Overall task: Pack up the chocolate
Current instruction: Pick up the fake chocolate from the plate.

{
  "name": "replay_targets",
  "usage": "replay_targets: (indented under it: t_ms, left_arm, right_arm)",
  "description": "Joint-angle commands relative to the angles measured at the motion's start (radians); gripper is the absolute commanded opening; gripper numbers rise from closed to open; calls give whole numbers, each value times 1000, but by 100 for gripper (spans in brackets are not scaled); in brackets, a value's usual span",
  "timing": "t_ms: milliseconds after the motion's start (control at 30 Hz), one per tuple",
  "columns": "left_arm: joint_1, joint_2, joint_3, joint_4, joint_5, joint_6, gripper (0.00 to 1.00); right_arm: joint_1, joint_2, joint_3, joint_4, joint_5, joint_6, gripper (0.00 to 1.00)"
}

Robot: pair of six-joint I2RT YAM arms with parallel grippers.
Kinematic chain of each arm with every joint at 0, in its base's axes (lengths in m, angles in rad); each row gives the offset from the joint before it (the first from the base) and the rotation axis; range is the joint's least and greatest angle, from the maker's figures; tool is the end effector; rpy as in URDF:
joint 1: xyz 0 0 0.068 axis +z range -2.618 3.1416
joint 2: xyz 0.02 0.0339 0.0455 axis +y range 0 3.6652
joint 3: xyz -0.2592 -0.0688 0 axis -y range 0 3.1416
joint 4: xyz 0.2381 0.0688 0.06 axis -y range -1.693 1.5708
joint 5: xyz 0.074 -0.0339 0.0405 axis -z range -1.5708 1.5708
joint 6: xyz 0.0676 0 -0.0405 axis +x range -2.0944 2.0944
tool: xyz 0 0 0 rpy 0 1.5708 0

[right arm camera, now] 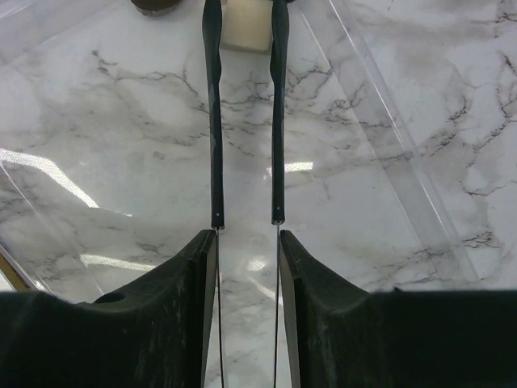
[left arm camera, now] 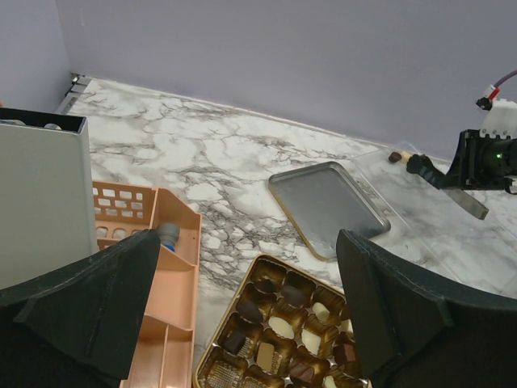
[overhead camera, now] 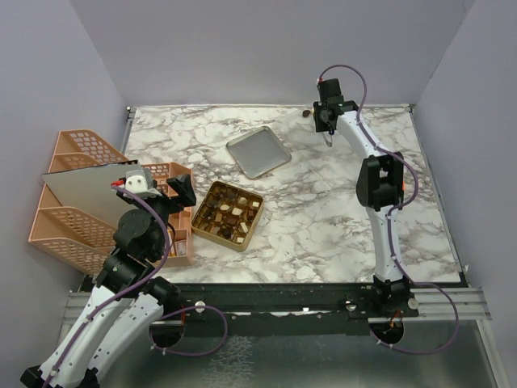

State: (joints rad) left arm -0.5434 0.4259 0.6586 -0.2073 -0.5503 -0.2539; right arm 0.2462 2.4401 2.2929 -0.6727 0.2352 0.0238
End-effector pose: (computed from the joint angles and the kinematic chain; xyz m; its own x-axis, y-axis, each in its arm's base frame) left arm 0.1324 -0.0387 0.3372 0.0227 -0.2639 -0.9643 -0.0011 0.9645 -0.2640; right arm 0.5447 0.1206 0.2030 -0.7108 -0.1548 -0.6862 -0.0659 0.9859 -0.1541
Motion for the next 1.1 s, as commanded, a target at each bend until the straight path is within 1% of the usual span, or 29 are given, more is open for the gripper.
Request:
replay_targets:
  t_ms: [0,167,400,567,800,1067]
  left_arm:
    - [0,1,-9,14,6,-4,99]
    - [0,2,-10,13,5,-2,99]
    - [0,-1,-10,13,2,-2,99]
    - [0,-3,-9,13,3,-2,99]
    - [0,-5,-8,13,5,-2,99]
    - [1,-19,-9,14,-4,-2,99]
  right_arm:
    - [-8,40,41,26,-3,-15,39]
    - [-8,54,55,33,6,-10,38]
    - [-6,41,44,22,11,-10,29]
    - [-6,-3,-5,23,0,-4,27]
    - [-7,-111,-121,18,-35,18,26]
    - [-7,-310,-376,53,-104,57,26]
